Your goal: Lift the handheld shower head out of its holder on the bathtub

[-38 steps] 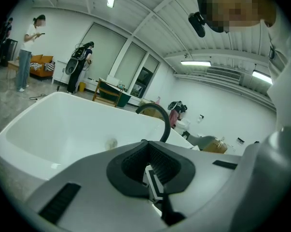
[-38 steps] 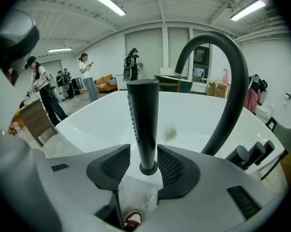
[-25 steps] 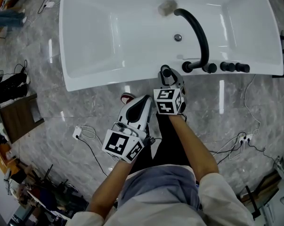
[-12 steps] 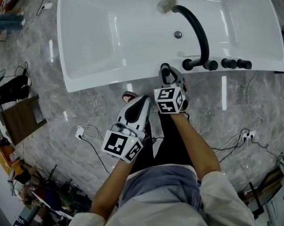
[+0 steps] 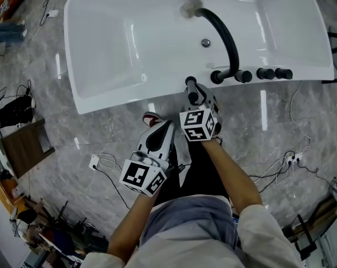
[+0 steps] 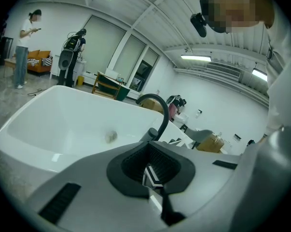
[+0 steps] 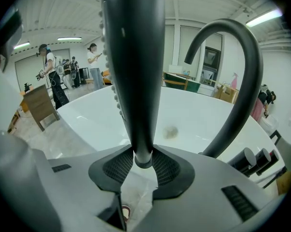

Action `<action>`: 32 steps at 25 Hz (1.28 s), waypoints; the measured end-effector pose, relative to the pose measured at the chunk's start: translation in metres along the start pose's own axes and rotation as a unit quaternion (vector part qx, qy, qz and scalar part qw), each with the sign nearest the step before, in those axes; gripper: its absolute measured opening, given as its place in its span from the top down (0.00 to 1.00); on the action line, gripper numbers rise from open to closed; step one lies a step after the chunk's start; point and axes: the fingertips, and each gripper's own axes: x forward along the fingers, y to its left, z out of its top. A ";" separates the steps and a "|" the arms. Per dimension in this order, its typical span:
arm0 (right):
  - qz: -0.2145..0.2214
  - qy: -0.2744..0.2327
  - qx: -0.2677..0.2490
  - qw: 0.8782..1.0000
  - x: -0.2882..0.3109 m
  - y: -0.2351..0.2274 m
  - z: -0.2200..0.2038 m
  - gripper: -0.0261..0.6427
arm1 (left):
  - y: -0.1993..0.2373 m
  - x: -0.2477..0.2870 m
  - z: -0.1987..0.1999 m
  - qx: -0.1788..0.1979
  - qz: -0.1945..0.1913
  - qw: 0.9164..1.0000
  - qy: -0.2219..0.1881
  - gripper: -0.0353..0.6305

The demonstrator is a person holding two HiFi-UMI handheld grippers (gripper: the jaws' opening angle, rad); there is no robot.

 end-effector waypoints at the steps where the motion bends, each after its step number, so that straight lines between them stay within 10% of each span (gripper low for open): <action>1: 0.001 -0.003 -0.005 1.000 -0.004 0.000 0.002 0.76 | 0.001 -0.002 0.001 -0.003 0.004 1.000 -0.003 0.94; 18: 0.022 -0.028 -0.003 0.999 -0.068 -0.003 0.040 0.76 | 0.000 -0.021 0.040 -0.053 0.014 0.997 -0.062 0.94; 32: 0.040 -0.088 0.022 0.995 -0.146 -0.016 0.098 0.76 | -0.004 -0.015 0.091 -0.018 0.010 0.995 -0.094 0.94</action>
